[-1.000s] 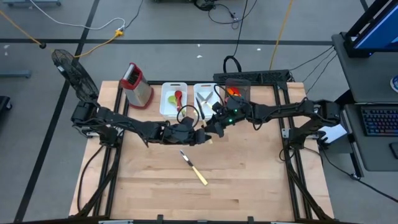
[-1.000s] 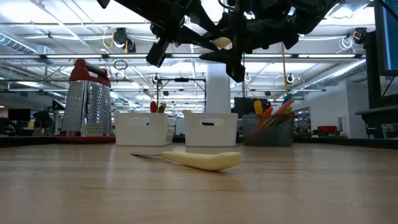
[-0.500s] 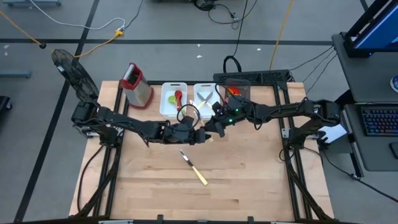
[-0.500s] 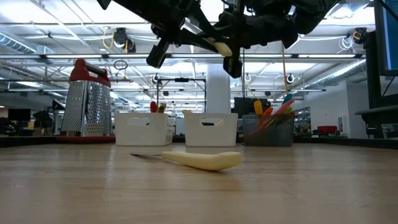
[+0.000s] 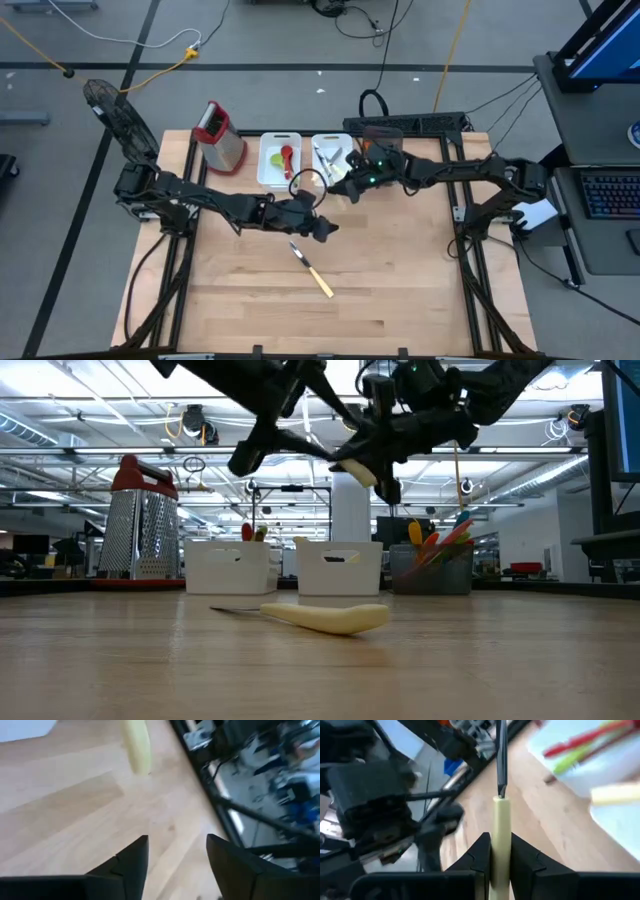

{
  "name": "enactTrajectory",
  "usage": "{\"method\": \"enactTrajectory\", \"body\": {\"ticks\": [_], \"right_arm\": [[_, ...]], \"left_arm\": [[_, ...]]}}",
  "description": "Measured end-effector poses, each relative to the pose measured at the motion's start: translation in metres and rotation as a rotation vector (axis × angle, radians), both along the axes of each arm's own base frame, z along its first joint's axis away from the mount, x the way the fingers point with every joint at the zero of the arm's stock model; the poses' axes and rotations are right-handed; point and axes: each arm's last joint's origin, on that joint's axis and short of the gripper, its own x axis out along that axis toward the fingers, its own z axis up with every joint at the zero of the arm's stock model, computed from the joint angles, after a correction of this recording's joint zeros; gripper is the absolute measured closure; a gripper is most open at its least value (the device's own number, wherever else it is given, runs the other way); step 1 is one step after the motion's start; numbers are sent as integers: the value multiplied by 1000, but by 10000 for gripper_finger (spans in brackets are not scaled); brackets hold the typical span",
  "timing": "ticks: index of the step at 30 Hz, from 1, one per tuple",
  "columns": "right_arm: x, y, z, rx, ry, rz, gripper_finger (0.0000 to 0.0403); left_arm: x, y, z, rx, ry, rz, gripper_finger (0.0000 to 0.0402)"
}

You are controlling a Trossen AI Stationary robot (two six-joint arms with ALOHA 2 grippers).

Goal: Pick & Place Kitchen Items
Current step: Put the yellow knife into the right white bin

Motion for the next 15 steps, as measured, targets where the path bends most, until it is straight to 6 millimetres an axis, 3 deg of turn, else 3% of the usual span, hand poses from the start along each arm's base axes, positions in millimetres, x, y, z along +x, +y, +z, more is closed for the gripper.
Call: {"method": "enactTrajectory", "body": {"ticks": [7,15], "right_arm": [[-22,-38,-8,295,94,10,372],[-47,-64,-20,707,229,24,372]], "left_arm": [[-9,0,-13,87,160,14,183],[-11,2,-14,158,181,75,195]]}}
